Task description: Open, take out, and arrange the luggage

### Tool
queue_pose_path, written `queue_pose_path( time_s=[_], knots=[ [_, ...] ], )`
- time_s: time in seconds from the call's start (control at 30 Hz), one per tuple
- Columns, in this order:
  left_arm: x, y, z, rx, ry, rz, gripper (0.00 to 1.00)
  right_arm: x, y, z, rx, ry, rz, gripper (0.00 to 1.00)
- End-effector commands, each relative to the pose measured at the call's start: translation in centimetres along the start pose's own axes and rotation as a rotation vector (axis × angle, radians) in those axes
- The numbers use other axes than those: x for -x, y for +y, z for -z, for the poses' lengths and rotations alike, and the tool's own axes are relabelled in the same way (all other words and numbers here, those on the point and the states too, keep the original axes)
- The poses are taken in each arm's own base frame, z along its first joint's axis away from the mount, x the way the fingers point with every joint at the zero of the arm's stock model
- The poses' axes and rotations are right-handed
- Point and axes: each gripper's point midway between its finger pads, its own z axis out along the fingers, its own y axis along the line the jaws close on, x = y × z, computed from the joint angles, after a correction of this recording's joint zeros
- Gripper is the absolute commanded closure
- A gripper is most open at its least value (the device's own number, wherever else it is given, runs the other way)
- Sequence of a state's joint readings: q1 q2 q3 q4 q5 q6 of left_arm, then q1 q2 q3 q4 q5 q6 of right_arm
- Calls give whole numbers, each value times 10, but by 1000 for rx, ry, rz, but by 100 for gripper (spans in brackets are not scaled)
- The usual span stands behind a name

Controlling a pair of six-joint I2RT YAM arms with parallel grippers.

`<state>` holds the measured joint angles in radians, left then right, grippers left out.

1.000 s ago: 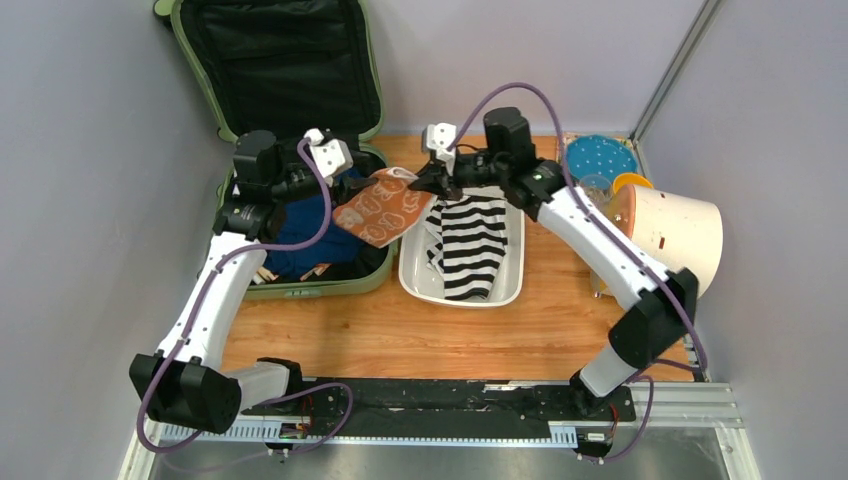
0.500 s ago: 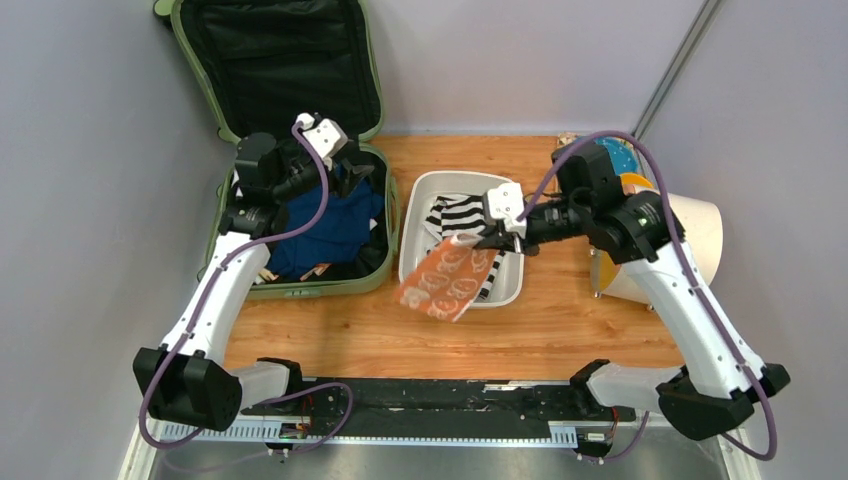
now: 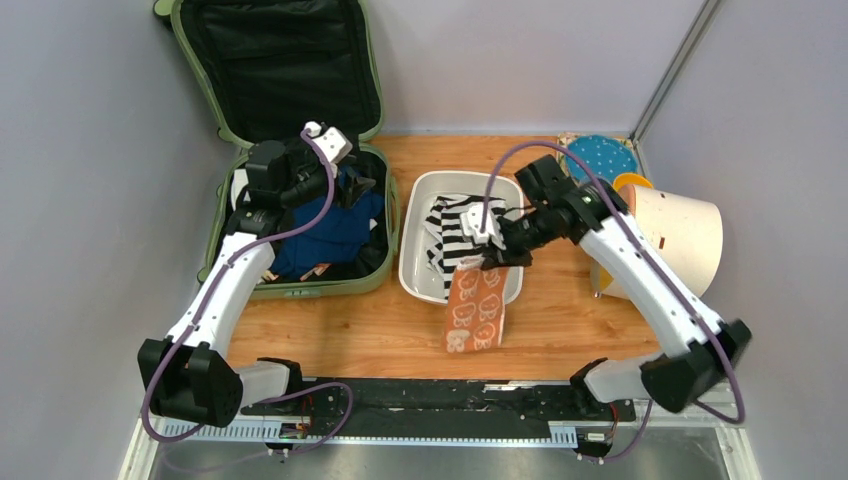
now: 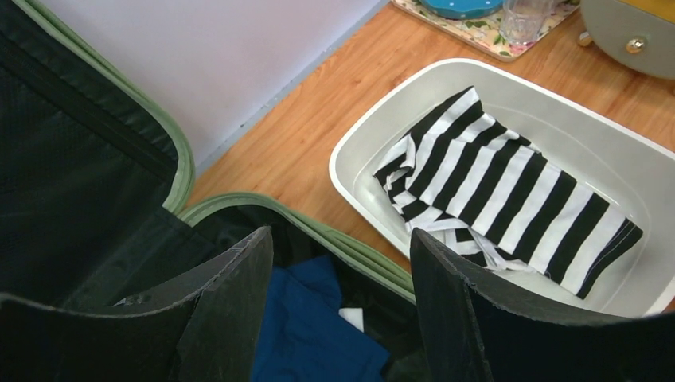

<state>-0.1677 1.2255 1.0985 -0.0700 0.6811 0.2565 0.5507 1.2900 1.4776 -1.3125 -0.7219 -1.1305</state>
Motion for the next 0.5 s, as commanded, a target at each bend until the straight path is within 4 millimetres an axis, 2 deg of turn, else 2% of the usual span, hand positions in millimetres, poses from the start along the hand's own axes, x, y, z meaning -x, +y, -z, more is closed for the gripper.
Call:
queue_pose_path(
  time_s=[0.0,0.07,0.1,0.13,0.2,0.23,0.27,0.3,0.33,0.4,0.47],
  knots=[
    [-3,5,3,24,20,-25,28,-5,-65,1,-122,53,22,100],
    [-7,5,4,31,30,-36,28,-17,-84,-5,-120,71,-10,100],
    [-7,5,5,30,31,-42,28,-13,-95,-2,-137,64,2,100],
    [-9,5,5,31,37,-47,28,-24,-105,-8,-125,78,-24,100],
    [-13,6,5,39,50,-47,28,-32,-118,-10,-122,91,-24,100],
    [-15,7,5,39,56,-54,28,-37,-131,-14,-118,95,-33,100],
    [-19,7,5,42,65,-54,28,-39,-137,-16,-114,91,-34,100],
    [-21,6,5,40,73,-54,28,-50,-144,-27,-90,102,-56,100],
    [-23,7,5,43,79,-58,28,-47,-155,-25,-106,96,-43,100],
    [-30,8,6,56,96,-54,28,-58,-166,-37,-86,105,-69,100],
    [-39,9,6,61,124,-52,28,-61,-176,-42,-87,104,-73,100]
  ],
)
